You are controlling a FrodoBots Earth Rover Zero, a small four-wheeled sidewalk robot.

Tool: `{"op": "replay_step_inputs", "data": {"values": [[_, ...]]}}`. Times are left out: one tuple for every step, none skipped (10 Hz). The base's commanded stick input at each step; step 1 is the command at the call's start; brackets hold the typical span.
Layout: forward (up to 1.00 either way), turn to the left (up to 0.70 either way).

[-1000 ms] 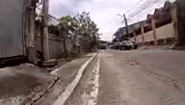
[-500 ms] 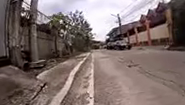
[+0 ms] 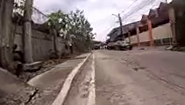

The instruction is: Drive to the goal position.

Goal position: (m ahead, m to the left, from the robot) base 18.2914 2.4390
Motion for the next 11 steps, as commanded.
{"op": "replay_step_inputs", "data": {"values": [[0.7,-0.15],[0.7,-0.14],[0.7,-0.03],[0.7,0.0],[0.7,0.0],[0.7,0.0],[0.7,0.0],[0.7,0.0],[0.7,0.0],[0.7,0.0],[0.7,0.0]]}}
